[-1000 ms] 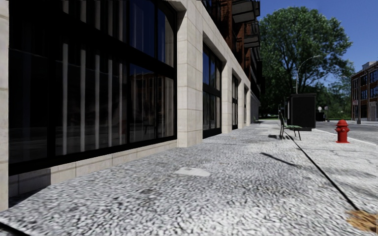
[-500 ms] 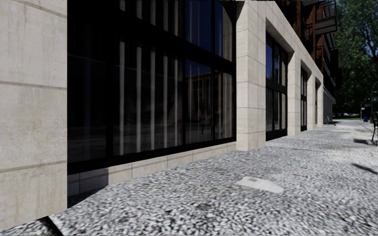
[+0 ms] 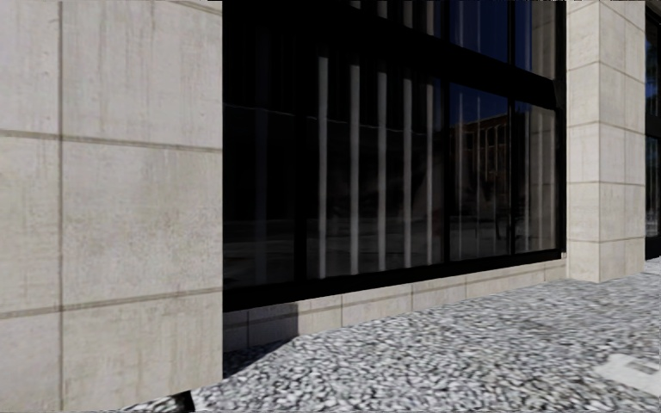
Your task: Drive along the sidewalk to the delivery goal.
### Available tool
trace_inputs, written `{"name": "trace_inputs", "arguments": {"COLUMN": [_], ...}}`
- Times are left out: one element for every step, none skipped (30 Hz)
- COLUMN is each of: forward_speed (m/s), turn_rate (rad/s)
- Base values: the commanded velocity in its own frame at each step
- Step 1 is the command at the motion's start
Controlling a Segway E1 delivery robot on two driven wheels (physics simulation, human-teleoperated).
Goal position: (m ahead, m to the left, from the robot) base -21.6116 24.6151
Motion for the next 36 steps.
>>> {"name": "trace_inputs", "arguments": {"forward_speed": [0.00,0.00,0.00,0.00,0.00,0.00,0.00,0.00,0.00,0.00,0.00,0.00,0.00,0.00,0.00,0.00,0.00,0.00,0.00,0.00,0.00,0.00,0.00,0.00,0.00,0.00,0.00,0.00,0.00,0.00,0.00,0.00,0.00,0.07,0.20,0.23], "turn_rate": [0.83,0.85,0.87,0.88,0.91,0.91,0.94,0.95,0.96,0.96,0.97,0.97,0.97,0.97,0.98,0.98,1.00,1.02,1.03,1.03,1.03,1.03,1.03,1.03,1.03,1.03,1.03,1.03,1.03,1.03,1.03,1.03,1.03,1.03,1.03,1.03]}}
